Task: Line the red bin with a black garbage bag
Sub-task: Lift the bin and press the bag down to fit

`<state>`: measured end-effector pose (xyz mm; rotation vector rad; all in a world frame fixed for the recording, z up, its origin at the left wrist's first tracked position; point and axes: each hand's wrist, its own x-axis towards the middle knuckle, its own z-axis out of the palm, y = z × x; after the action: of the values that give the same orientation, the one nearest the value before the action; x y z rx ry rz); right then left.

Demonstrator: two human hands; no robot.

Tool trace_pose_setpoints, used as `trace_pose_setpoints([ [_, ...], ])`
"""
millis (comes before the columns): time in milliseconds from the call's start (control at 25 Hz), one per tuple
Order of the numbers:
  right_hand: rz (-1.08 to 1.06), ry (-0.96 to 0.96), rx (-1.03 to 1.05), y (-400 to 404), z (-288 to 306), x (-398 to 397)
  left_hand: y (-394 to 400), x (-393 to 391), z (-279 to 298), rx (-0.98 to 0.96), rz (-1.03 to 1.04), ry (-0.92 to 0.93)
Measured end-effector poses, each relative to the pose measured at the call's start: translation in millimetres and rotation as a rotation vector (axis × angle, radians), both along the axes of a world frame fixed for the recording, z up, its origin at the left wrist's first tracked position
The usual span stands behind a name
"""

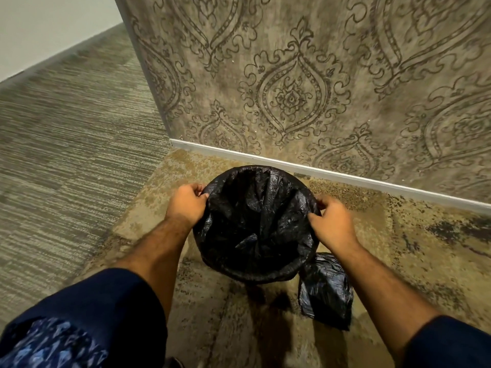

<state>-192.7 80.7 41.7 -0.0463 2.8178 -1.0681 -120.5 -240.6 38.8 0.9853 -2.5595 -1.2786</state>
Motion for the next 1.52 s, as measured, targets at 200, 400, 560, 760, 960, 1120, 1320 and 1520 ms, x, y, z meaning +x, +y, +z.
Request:
trace_pose_setpoints([
  [200, -0.041, -0.169, -0.226, 8.2, -17.9, 4.3, 4.0, -0.5, -4.4, 0.094, -0.011, -0.007],
  [400, -0.108, -0.288, -0.462, 14.6, -14.6, 0.5, 5.8, 10.8, -6.9, 0.391, 0.026, -0.017],
  [560, -0.104, -0.33, -0.438, 20.2, -8.3, -2.7, 8.1, 9.2, -0.8, 0.238, 0.076, 0.03],
  [760, -0.036, -0.575, -0.326, 44.7, 13.9, -11.2, -15.9, 24.8, 10.8, 0.305, 0.128, 0.065],
  [960, 0.012, -0.808, -0.485, 40.9, 17.7, 3.2, -21.1, 61.1, 8.4, 0.709, -0.04, -0.321],
  [1120, -0.007, -0.81, -0.559, 27.4, 13.5, 13.6, 4.1, 62.4, 4.3, 0.837, -0.011, -0.318],
  [1320, -0.013, -0.771, -0.512, 35.0, 18.5, 14.3, 13.6, 58.1, 5.2, 0.705, 0.051, -0.31],
  [1520, 0.022, -0.17, -0.12, 41.3, 20.0, 10.8, 4.3, 49.7, 9.2, 0.114, 0.212, 0.162],
])
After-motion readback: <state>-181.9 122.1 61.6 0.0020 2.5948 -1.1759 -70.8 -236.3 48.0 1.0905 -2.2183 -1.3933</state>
